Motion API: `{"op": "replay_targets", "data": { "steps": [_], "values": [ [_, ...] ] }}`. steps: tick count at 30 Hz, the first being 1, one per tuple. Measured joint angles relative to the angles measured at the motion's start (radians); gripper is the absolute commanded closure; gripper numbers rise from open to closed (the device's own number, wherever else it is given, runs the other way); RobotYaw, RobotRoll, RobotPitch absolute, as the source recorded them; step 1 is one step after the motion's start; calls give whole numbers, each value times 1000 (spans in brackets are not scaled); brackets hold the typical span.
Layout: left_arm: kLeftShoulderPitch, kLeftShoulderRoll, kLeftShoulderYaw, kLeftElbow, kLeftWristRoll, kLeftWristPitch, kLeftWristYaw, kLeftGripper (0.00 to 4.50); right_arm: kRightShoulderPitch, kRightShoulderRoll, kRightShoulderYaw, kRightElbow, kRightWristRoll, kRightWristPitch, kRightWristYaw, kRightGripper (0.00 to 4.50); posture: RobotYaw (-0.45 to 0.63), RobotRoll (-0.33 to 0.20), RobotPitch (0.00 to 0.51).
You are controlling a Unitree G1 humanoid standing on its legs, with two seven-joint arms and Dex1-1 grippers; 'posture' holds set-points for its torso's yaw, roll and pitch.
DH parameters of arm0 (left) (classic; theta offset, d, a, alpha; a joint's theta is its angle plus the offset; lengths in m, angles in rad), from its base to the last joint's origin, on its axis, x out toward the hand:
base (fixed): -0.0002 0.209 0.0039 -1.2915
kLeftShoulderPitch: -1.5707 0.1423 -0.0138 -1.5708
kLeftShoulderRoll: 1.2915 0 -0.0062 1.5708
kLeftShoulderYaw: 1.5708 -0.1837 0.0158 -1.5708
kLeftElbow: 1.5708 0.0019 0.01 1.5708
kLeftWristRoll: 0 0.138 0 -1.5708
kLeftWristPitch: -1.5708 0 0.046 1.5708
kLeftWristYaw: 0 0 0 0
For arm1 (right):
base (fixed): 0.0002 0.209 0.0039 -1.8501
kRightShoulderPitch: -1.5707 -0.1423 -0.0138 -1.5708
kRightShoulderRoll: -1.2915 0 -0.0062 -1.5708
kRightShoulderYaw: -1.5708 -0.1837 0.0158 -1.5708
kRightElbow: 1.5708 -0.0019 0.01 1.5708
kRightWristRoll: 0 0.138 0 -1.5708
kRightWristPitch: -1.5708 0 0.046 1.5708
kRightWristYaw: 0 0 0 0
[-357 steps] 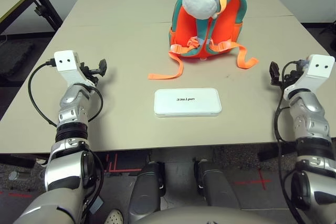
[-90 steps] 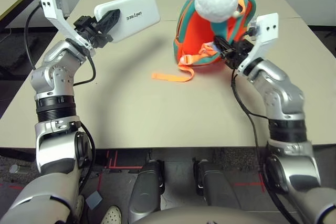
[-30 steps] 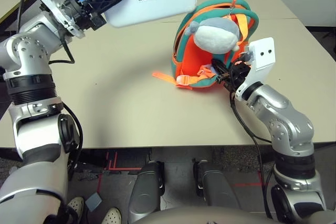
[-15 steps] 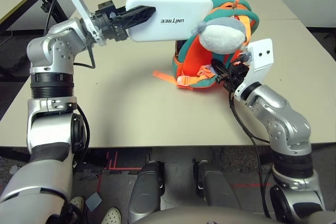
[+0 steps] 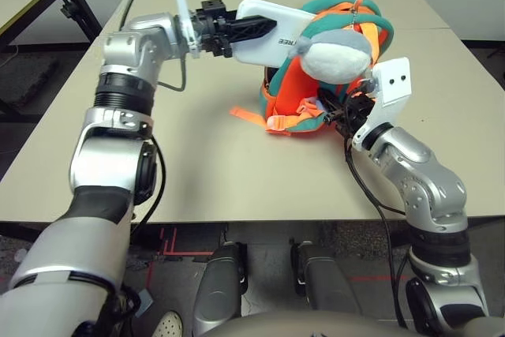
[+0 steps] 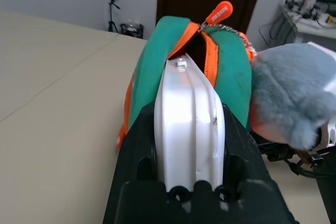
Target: Put the pencil case into the backpack and zip it.
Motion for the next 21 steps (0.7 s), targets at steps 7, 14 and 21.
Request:
{"op": "replay_targets", "data": {
  "steps": [7,14,21],
  "values": [
    [-74,-82,-20,162,98,-100,-22,3244,17,-1,5,-18,-3,3,-2,4138,-162,0,167],
    [-122,-133,-18,258,162,-140,-3,3244,30,-4,9,-44,-10,26,-6,4139,-168,0,185],
    [-126,-163,-11,269,190,-155,17,3244,34,-13,6,-57,-10,43,-6,4140,-170,0,191]
  ]
}}
